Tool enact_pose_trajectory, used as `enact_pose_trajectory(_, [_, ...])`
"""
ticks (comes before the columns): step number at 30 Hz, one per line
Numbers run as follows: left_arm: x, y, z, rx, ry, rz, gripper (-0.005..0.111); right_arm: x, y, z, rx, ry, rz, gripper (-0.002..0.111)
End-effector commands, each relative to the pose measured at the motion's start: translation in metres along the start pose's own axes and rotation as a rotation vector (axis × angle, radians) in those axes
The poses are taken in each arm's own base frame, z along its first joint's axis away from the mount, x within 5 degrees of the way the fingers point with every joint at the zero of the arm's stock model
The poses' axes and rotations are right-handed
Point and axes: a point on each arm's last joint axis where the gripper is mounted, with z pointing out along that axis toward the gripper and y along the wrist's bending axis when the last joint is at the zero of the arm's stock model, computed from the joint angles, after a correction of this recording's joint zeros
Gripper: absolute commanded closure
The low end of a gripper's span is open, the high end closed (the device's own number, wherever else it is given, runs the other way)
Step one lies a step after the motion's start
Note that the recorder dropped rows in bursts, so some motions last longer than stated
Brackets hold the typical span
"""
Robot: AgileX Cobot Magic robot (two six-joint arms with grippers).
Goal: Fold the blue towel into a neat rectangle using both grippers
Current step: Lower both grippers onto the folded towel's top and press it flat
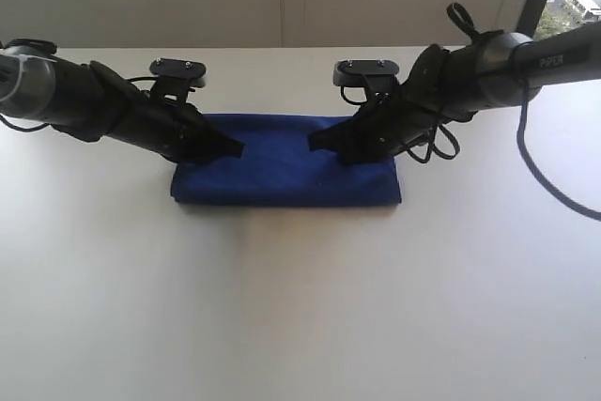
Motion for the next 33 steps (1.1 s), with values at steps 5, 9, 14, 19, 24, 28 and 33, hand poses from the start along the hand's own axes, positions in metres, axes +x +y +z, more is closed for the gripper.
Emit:
enact_pose_trajectory(5, [0.046,-0.011,-0.012,0.069,0.157,-0.068,0.107,0.024,-0.002,-0.009,0.002,0.164,-0.015,0.108])
enact_pose_trajectory(9, [0.055,-0.013,-0.025,0.069,0.173,-0.080,0.107,0.034,0.002,-0.017,0.005,0.171,0.004,0.108])
enact_pose_trajectory(14, [0.062,-0.024,-0.034,0.111,0.201,-0.079,0.107,0.048,0.007,-0.030,0.014,0.169,0.022,0.108])
enact_pose_trajectory(19, [0.068,-0.042,-0.037,0.142,0.226,-0.066,0.107,0.069,0.013,-0.041,0.023,0.176,0.021,0.108])
enact_pose_trajectory(24, [0.086,-0.060,-0.039,0.151,0.277,-0.072,0.107,0.087,0.017,-0.050,0.036,0.177,0.039,0.108])
enact_pose_trajectory(28, [0.096,-0.068,-0.048,0.132,0.278,-0.068,0.107,0.099,0.016,-0.059,0.044,0.181,0.042,0.108])
enact_pose_trajectory(33, [0.099,-0.072,-0.060,0.130,0.264,-0.056,0.107,0.111,0.014,-0.067,0.054,0.174,0.048,0.108])
